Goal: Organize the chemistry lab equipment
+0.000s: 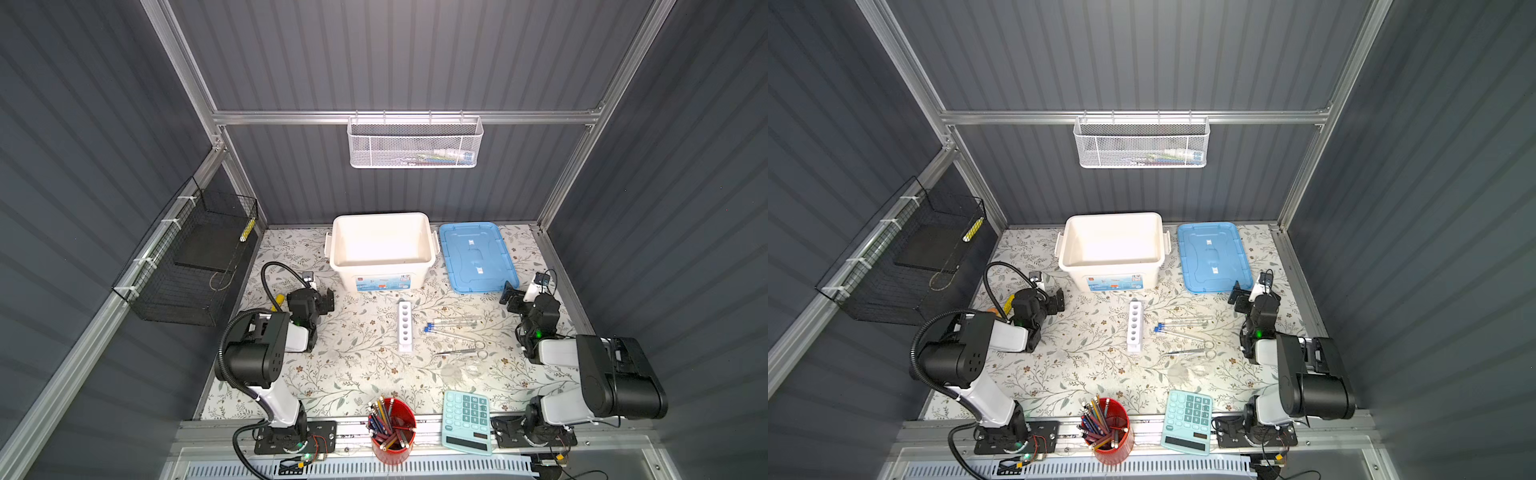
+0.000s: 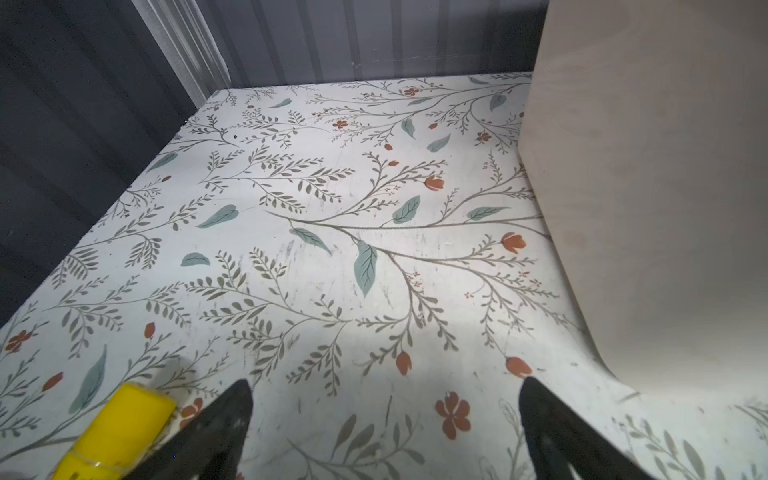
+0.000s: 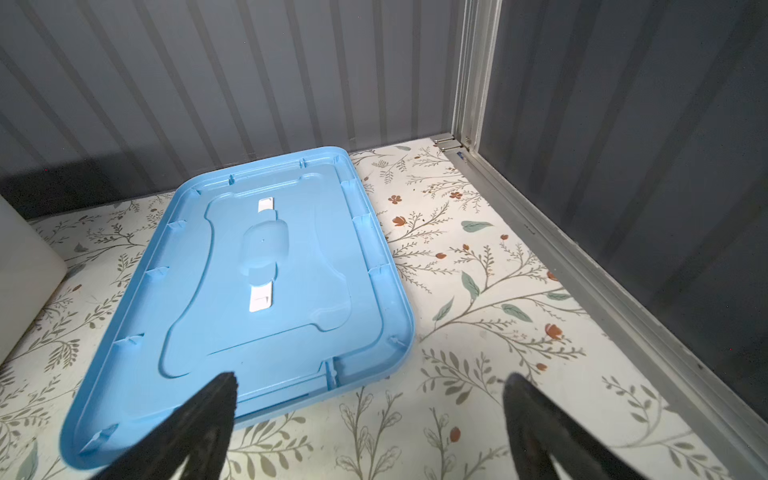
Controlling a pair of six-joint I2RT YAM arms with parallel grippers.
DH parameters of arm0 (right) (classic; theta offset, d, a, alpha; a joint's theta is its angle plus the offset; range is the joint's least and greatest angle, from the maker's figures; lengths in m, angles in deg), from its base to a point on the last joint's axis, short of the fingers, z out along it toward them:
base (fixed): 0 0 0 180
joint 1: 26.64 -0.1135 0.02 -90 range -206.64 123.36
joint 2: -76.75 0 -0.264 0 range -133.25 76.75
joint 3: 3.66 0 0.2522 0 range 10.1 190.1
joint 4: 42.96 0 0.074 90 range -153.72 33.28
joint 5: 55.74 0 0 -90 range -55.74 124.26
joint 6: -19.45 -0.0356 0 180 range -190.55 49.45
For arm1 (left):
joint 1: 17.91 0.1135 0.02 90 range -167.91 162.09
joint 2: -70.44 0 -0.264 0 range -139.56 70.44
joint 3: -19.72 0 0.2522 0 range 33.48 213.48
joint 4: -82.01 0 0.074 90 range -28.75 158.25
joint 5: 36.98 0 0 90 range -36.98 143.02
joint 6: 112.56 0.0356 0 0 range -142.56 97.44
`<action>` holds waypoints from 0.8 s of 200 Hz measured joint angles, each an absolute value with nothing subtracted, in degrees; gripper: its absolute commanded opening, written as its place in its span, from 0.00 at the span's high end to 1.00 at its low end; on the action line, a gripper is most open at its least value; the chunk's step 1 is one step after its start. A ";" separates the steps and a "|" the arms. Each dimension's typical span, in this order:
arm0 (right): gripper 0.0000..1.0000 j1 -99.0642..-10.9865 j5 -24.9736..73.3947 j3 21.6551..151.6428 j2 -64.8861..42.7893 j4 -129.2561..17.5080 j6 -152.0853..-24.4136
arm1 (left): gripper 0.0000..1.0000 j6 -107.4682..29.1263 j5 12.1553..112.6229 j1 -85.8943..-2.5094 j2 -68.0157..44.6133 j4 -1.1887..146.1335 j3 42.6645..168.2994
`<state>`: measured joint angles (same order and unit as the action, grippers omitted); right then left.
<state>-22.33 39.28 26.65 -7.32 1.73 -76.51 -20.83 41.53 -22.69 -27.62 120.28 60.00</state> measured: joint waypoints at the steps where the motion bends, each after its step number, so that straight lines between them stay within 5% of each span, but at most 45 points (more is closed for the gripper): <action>1: 0.01 -22.33 39.28 26.65 -7.32 1.73 -76.51 | 0.00 -20.83 41.53 -22.69 -27.62 120.28 60.00; 160: 0.01 -22.33 38.75 26.65 -7.32 1.67 -76.51 | 0.00 -20.83 41.55 -22.69 -27.62 120.28 60.00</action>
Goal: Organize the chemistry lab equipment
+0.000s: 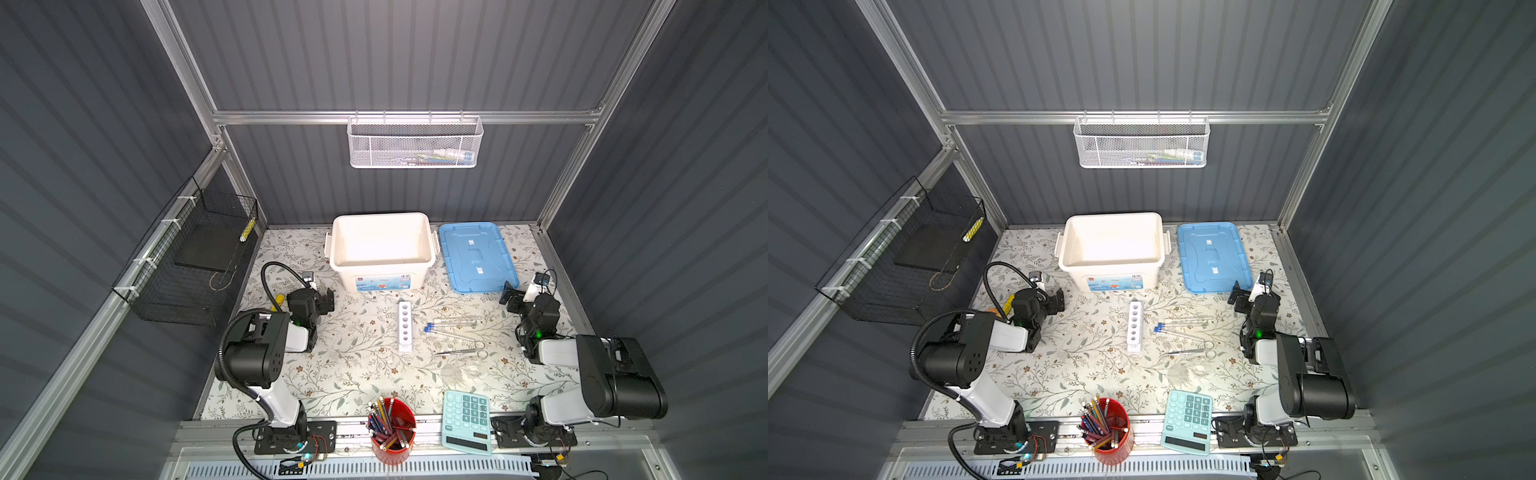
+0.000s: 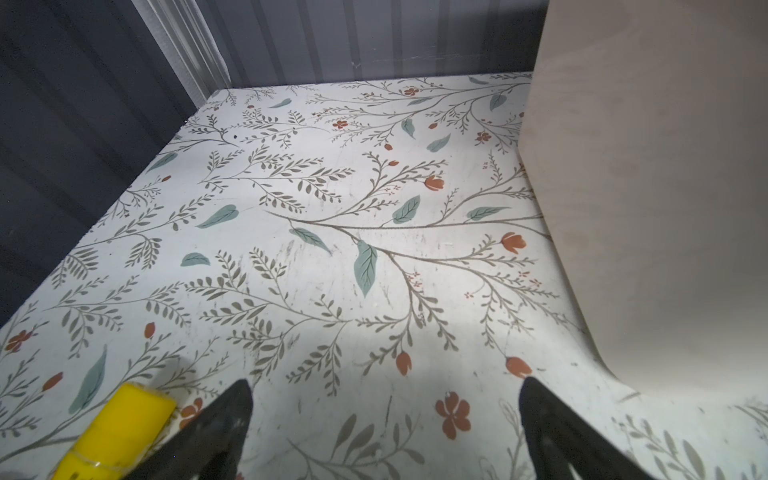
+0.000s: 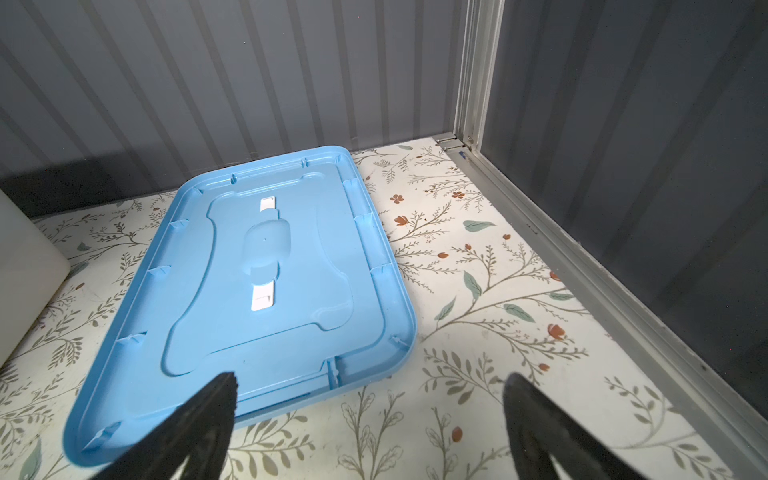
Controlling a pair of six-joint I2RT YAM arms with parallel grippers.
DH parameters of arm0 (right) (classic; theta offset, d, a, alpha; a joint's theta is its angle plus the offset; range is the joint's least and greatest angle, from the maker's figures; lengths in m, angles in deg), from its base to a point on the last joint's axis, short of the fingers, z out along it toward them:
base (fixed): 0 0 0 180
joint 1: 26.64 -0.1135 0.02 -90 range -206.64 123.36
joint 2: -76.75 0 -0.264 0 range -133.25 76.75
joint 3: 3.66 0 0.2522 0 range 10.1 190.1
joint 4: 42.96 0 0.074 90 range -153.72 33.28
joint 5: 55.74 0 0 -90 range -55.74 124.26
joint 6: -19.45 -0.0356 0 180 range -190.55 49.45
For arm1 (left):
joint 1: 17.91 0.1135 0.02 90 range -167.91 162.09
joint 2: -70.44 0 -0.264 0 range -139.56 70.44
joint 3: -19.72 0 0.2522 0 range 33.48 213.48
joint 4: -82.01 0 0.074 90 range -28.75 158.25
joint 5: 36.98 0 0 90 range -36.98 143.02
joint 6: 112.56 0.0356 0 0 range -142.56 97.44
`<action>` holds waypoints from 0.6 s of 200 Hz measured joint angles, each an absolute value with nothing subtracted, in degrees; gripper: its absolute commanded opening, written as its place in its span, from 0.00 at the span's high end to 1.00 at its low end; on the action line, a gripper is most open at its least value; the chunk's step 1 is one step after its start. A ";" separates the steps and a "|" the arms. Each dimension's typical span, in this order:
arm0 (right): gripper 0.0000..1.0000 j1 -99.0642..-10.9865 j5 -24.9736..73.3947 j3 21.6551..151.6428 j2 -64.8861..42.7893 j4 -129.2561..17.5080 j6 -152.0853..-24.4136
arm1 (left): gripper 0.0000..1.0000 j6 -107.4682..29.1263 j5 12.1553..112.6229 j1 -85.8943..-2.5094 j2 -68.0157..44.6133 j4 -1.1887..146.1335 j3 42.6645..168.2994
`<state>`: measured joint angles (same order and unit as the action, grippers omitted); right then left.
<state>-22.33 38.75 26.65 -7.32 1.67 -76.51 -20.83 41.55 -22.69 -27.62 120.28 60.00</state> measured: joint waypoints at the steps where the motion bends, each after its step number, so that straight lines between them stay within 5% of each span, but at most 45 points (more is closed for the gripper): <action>1: 0.01 -22.33 38.73 26.65 -7.32 1.67 -76.51 | 0.00 -20.83 41.55 -22.69 -27.62 120.28 60.00; 70: 0.04 -22.30 38.32 26.78 -7.21 1.08 -76.37 | 0.11 -21.72 40.07 -22.69 -27.12 119.15 60.03; 120: 0.08 -23.00 35.96 36.40 1.20 -16.85 -74.76 | 0.12 -23.10 36.31 -22.69 -15.97 108.63 62.41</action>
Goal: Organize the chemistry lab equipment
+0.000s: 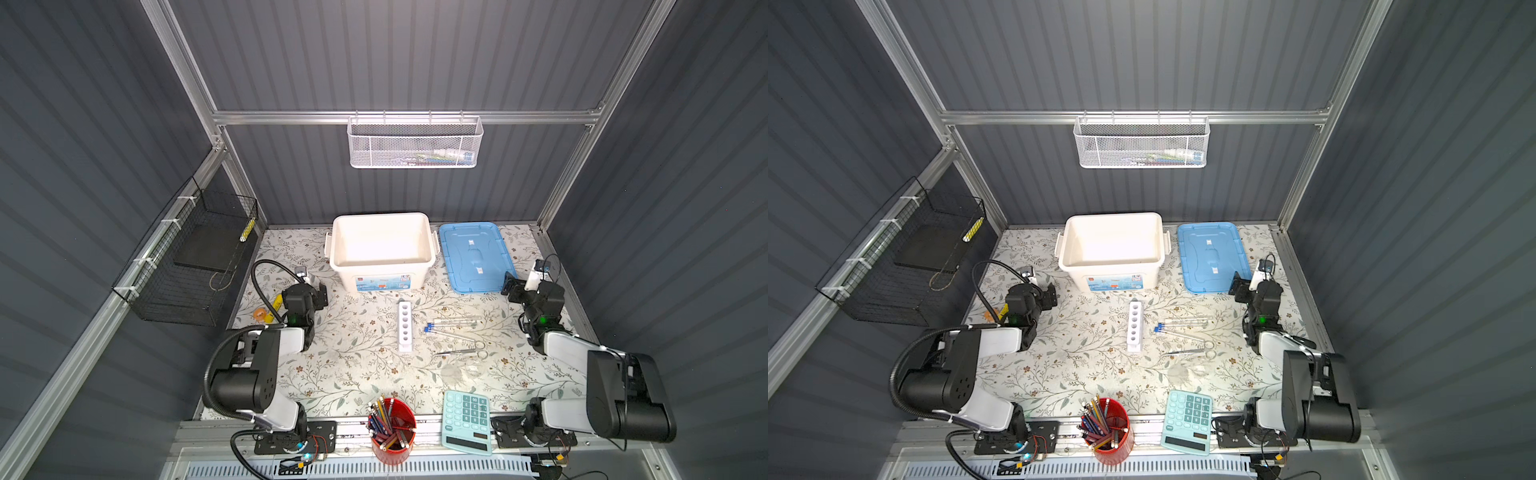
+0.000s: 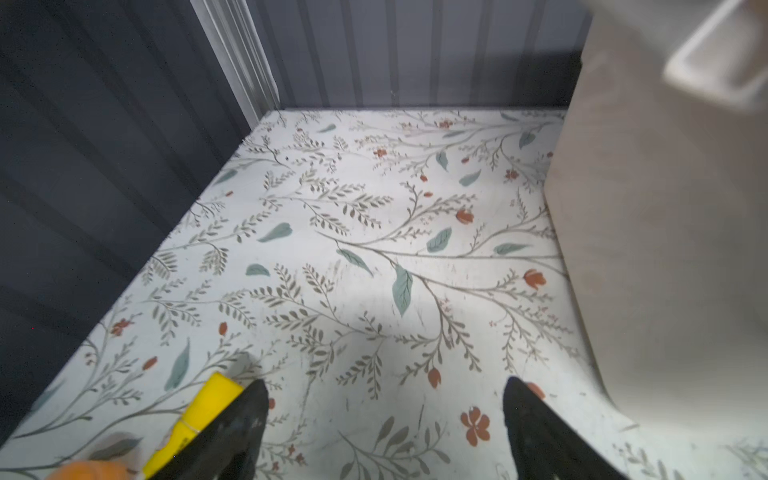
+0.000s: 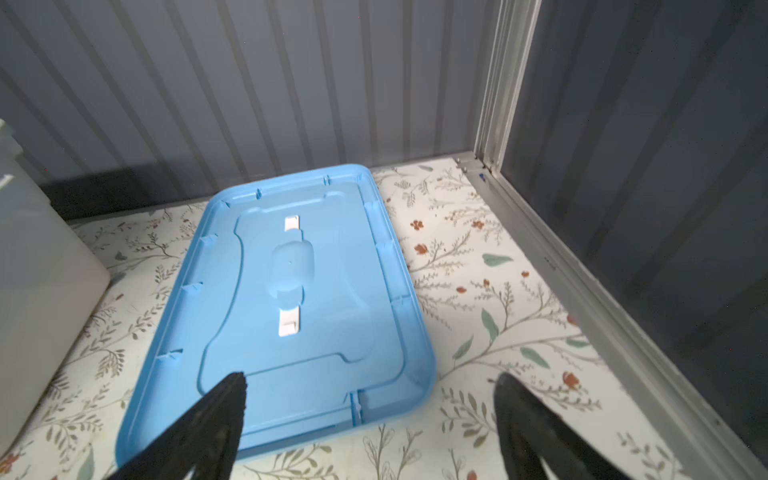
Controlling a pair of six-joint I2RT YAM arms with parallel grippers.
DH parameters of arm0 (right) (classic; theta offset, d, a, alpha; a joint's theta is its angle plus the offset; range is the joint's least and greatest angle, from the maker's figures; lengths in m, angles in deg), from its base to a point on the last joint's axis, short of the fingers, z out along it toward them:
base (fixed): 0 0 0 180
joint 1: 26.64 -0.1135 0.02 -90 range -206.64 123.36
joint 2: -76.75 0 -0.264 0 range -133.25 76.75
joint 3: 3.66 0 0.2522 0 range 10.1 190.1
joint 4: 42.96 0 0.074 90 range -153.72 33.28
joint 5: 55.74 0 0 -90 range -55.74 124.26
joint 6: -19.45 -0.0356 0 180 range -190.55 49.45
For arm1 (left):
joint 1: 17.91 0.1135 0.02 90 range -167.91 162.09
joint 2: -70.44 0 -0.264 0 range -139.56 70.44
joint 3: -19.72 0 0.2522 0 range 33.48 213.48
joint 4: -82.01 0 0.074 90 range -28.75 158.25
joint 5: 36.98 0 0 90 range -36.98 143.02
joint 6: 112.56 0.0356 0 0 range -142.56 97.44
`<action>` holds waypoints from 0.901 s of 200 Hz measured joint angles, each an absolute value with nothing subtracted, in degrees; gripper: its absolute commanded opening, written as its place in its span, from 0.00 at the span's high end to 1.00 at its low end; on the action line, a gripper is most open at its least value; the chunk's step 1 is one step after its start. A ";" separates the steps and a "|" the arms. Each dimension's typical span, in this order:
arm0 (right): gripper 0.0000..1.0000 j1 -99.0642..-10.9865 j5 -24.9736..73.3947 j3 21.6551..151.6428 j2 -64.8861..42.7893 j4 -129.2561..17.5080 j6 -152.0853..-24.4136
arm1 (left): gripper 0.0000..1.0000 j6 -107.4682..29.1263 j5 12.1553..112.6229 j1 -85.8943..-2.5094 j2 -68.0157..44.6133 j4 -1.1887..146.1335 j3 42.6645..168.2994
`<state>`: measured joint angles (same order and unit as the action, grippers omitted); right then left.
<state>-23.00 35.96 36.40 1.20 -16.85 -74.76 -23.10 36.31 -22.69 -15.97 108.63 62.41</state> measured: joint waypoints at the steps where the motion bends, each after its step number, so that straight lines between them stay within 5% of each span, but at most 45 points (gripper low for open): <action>1: 0.08 -23.05 35.96 36.53 1.34 -17.06 -74.76 | 0.12 -23.17 36.26 -22.69 -15.80 108.50 62.47; 43: 0.08 -29.69 36.98 47.37 4.70 -37.22 -70.60 | 0.13 -25.53 36.13 -22.69 -6.20 98.36 68.49; 109: 0.16 -44.27 37.51 73.34 -7.12 -71.82 -59.46 | 0.14 -27.27 39.61 -27.04 -0.04 85.49 78.78; 180: 0.19 -51.20 41.14 76.42 -11.56 -87.62 -49.43 | 0.14 -26.01 43.78 -34.43 4.79 67.28 84.57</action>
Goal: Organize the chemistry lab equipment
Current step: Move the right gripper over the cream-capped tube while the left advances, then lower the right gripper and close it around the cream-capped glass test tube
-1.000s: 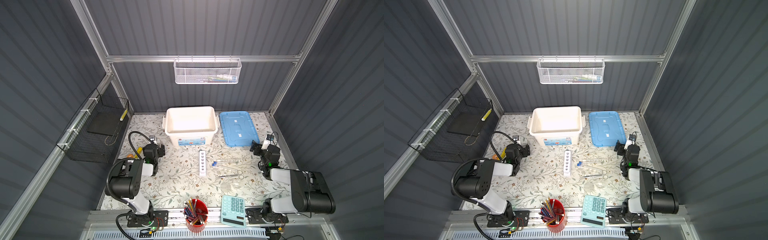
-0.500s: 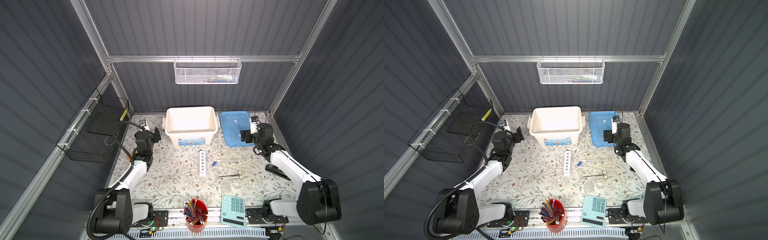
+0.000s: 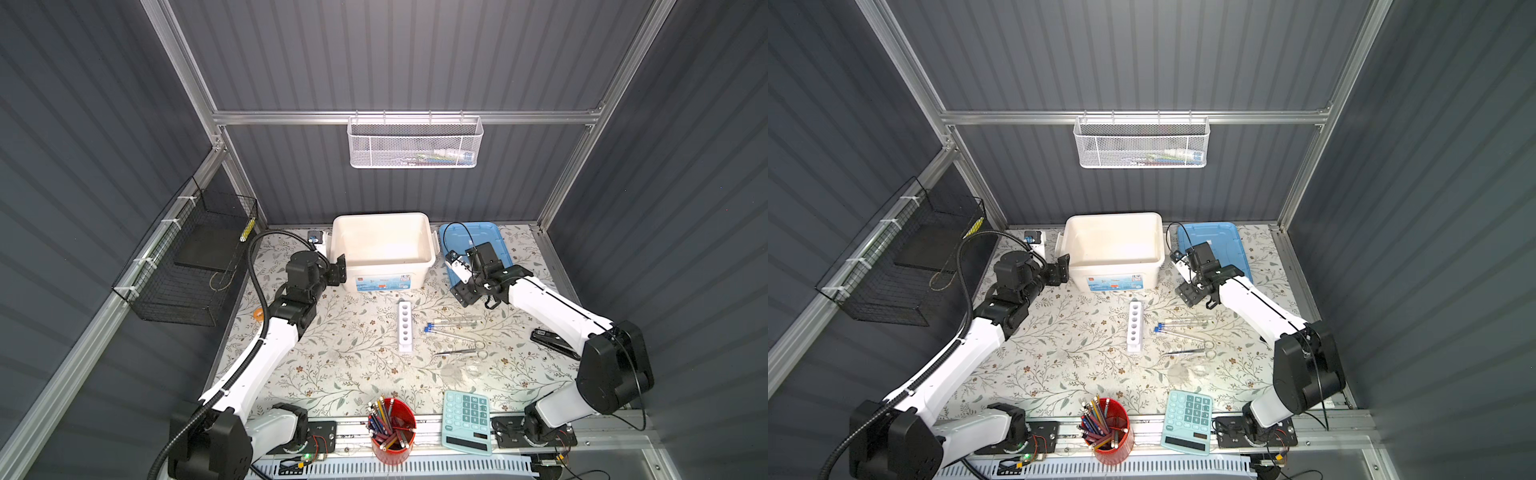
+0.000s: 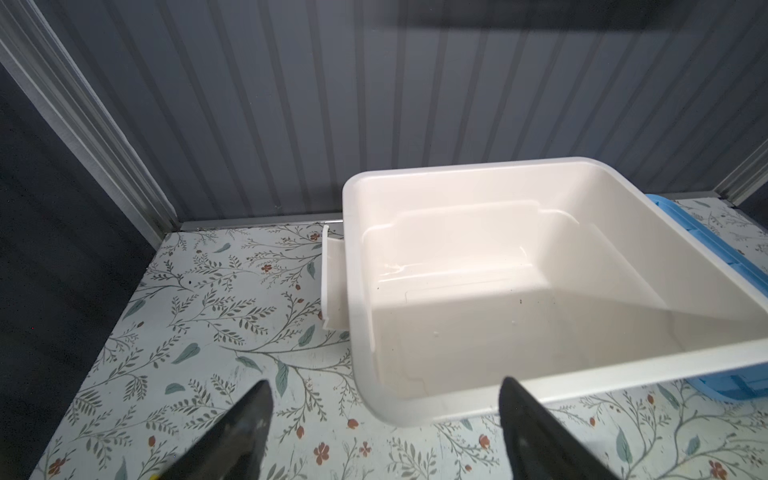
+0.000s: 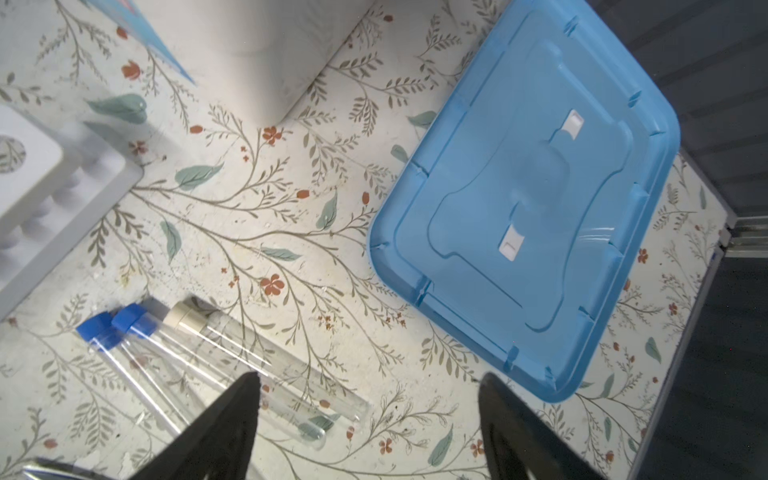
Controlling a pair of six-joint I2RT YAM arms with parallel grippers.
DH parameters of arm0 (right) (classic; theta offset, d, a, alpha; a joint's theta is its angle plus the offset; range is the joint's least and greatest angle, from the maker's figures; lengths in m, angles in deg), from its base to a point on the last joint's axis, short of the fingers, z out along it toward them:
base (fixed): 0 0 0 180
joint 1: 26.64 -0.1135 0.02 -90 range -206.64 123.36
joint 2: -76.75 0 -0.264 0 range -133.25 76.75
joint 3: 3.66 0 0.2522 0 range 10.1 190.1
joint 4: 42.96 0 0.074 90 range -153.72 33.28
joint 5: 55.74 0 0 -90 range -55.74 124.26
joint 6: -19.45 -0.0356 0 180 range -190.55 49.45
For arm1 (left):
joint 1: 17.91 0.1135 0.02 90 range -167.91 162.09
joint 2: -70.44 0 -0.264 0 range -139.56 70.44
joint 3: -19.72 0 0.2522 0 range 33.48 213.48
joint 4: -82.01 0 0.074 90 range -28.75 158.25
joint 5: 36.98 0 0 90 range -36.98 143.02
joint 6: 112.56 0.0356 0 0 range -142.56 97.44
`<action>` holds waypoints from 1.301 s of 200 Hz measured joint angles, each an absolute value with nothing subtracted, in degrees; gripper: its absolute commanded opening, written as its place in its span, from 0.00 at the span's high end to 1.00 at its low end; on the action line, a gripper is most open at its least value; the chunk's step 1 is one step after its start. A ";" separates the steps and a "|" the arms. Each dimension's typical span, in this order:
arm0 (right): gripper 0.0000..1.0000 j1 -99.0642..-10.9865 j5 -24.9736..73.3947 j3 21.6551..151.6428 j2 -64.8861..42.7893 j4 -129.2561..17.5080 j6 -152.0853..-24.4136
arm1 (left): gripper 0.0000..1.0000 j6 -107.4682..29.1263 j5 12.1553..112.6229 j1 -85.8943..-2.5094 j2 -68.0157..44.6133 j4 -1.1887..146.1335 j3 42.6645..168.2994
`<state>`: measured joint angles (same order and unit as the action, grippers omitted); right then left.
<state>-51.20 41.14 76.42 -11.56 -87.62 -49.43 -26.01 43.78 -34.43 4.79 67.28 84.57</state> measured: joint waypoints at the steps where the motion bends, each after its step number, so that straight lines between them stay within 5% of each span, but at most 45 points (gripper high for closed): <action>1: 0.19 -51.24 41.16 76.49 -11.58 -87.77 -49.38 | 0.14 -26.01 43.83 -34.43 4.88 67.08 84.62; 174: 0.39 -52.73 42.16 71.02 -18.60 -87.99 -48.90 | 0.12 -21.61 49.68 -34.36 9.14 60.42 83.35; 260: 0.41 -53.10 41.57 69.73 -21.68 -85.87 -49.75 | 0.11 -20.50 50.30 -34.38 9.14 60.42 83.33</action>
